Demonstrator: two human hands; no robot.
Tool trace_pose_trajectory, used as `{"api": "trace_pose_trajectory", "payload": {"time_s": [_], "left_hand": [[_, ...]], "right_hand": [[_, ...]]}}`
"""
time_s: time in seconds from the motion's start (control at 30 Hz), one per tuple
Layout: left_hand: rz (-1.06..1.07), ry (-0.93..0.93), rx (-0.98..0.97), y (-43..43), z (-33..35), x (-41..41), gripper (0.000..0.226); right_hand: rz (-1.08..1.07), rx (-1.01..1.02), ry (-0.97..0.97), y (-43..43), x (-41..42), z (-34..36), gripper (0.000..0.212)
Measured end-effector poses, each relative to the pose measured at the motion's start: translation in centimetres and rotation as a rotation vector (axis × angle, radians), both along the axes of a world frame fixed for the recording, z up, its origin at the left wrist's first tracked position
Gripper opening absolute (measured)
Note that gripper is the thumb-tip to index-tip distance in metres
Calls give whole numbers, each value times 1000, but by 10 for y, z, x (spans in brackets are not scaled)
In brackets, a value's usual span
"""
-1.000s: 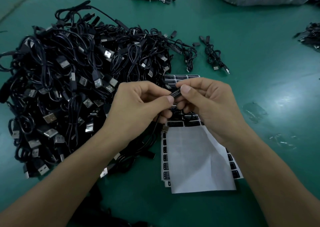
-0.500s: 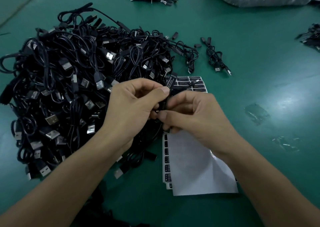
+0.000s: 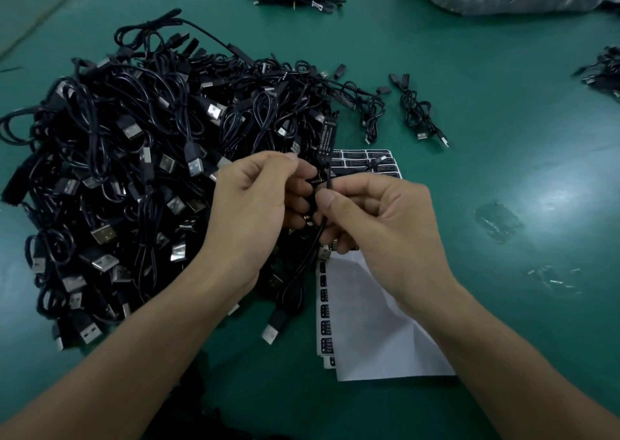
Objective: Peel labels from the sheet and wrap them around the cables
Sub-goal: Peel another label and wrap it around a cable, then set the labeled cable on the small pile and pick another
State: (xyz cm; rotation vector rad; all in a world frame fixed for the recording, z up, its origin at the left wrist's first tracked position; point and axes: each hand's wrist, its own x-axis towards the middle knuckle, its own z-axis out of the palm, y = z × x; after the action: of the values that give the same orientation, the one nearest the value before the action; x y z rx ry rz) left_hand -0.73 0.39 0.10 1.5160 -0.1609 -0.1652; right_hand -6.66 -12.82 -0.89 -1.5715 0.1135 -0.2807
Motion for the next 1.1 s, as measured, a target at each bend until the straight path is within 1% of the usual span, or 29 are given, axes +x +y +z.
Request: {"api": "trace_pose_trajectory", "payload": {"time_s": [0.13,0.17,0.2,0.3,0.4,0.5,0.57,0.67,0.73,0.8,0.87,0.93,1.03,1.1], "left_hand": [[-55,-130,124,1,-3,0,18],[-73,-151,168,1,-3,0,17],[-87,-168,201,1,-4,0,20],[-105,-182,199,1,-7,1,27],[-112,-172,183,1,-8,1,20],[-105,-163,202,2,-10,2,17],[-103,-150,203,2,-10,2,17],[-94,-136,197,2,-9,2,17],[-91,-133,200,3,-9,3,18],[-93,-129,189,3,-9,3,18],[-94,-128,182,3,-9,4,18],[-97,-129,179,2,-10,4,18],[-97,-134,178,2,-11,4,19],[-95,-135,183,2,-11,3,20]], "right_hand": [[-30,0,-7,-4,3,1,13],[-49,0,-14,-6,3,2,12],[-72,-3,-24,-9,4,3,12],[-169,9,-23,-23,6,8,13],[-270,-27,27,-49,15,21,15],[-375,-190,52,-85,41,38,22],[-452,-323,100,-112,67,49,21],[-539,-503,250,-150,116,50,15],[-571,-581,350,-165,146,40,20],[-573,-664,401,-171,166,30,23],[-560,-748,427,-169,174,22,24],[-549,-802,446,-164,174,15,33],[-572,-970,441,-155,159,3,32],[-577,-1004,449,-149,145,-5,44]]}}
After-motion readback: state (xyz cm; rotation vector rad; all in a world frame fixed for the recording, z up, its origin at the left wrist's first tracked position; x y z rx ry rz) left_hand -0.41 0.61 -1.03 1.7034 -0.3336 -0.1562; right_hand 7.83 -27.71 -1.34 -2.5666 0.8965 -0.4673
